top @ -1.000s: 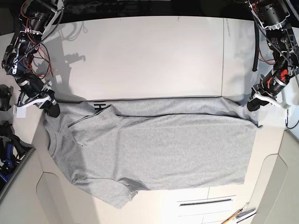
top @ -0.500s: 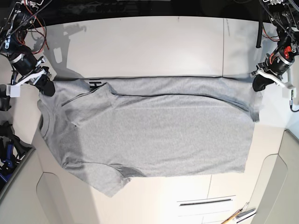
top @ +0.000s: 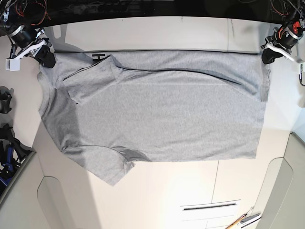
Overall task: Fold the T-shirt properly
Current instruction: 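Lay the folded hem down and drag the shirt toward the arms, then release the shirt and move both grippers to its side edges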
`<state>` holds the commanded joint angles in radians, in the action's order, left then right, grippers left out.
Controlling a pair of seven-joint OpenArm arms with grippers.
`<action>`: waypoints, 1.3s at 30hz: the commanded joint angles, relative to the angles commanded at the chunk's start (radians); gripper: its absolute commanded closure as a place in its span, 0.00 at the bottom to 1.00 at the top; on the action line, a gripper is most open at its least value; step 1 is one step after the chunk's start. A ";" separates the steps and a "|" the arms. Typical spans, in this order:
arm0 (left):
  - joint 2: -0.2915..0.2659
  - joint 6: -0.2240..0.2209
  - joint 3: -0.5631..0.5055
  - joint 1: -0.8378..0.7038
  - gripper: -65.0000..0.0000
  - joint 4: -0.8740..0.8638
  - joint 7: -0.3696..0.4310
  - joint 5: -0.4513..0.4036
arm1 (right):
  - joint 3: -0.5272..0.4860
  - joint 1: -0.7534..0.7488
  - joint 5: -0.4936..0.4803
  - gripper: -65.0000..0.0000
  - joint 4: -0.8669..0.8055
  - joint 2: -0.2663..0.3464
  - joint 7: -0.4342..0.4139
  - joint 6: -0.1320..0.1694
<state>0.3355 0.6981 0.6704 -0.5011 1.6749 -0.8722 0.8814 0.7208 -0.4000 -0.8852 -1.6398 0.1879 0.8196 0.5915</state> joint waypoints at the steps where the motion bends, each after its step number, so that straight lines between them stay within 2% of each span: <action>1: 0.000 0.000 0.002 -0.005 1.00 0.001 -0.001 0.011 | 0.010 -0.011 -0.011 1.00 0.000 0.000 0.001 0.000; 10: -0.001 0.000 0.005 -0.092 1.00 0.013 -0.032 0.087 | 0.082 -0.070 -0.043 1.00 -0.002 0.001 0.039 0.008; 18: -0.003 0.000 0.005 -0.175 1.00 0.111 -0.045 0.095 | 0.082 -0.080 -0.038 1.00 -0.002 0.014 0.042 0.008; 23: -0.003 0.000 0.005 -0.175 1.00 0.110 -0.045 0.095 | 0.082 -0.079 0.011 1.00 -0.001 0.014 0.041 0.006; 24: -0.003 0.000 0.005 -0.175 1.00 0.110 -0.045 0.095 | 0.082 -0.080 0.014 0.97 -0.001 0.014 0.041 0.003; 25: -0.003 0.000 0.005 -0.176 0.94 0.110 -0.045 0.095 | 0.083 -0.080 0.014 0.84 -0.001 0.014 0.041 -0.002; 27: -0.003 0.000 0.005 -0.182 0.74 0.110 -0.045 0.095 | 0.084 -0.079 0.014 0.63 -0.001 0.014 0.037 -0.003; 29: -0.003 0.000 0.005 -0.184 0.56 0.110 -0.058 0.103 | 0.095 -0.079 0.014 0.58 -0.001 0.014 0.024 -0.004; 30: -0.003 0.000 0.005 -0.184 0.53 0.110 -0.069 0.114 | 0.106 -0.073 0.014 0.58 -0.001 0.015 0.014 -0.004; 34: -0.003 0.000 0.023 -0.183 0.52 0.113 -0.071 0.133 | 0.159 -0.034 0.010 0.58 -0.002 0.029 -0.004 -0.004; 39: -0.003 0.000 0.127 -0.180 0.52 0.113 -0.070 0.182 | 0.175 0.028 0.018 0.58 -0.001 0.087 -0.016 -0.004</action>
<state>0.3325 0.6981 0.7979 -0.6807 1.7878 -0.9421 1.0630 0.8955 -0.3717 -0.8673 -1.6409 0.2749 0.8040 0.5873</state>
